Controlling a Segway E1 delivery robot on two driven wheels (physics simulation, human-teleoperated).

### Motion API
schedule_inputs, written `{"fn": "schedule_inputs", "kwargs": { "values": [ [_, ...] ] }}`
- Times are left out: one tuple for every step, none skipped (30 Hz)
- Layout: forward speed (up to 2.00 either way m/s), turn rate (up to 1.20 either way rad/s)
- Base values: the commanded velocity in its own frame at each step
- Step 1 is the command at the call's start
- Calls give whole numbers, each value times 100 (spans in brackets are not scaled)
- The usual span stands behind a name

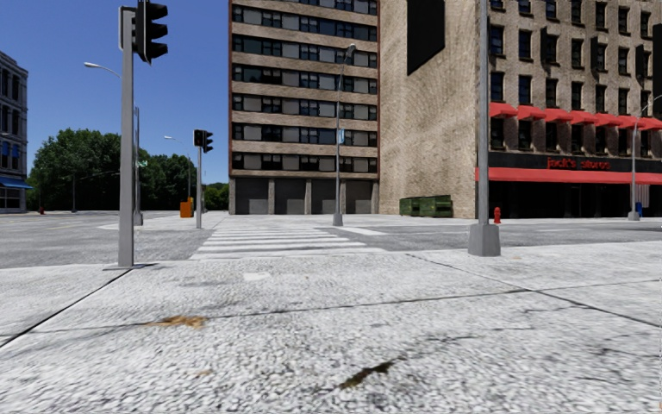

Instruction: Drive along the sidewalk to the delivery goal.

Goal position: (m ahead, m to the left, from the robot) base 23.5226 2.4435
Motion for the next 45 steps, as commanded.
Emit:
{"fn": "schedule_inputs", "kwargs": {
  "values": [
    [200,0],
    [200,0],
    [200,0],
    [200,0],
    [200,0],
    [200,0],
    [200,0],
    [200,0],
    [200,0],
    [200,0],
    [200,0],
    [200,0],
    [200,0],
    [200,0],
    [200,0],
    [200,0],
    [200,0],
    [200,0],
    [200,0],
    [200,0],
    [200,0],
    [200,0],
    [200,0],
    [200,0],
    [200,0],
    [200,0],
    [200,0],
    [200,0],
    [200,0],
    [200,0],
    [200,0],
    [200,0],
    [200,0],
    [200,0],
    [200,6],
    [200,12],
    [200,12],
    [200,20],
    [200,26],
    [200,33],
    [200,39],
    [200,39],
    [200,41],
    [200,43],
    [200,44]
  ]
}}
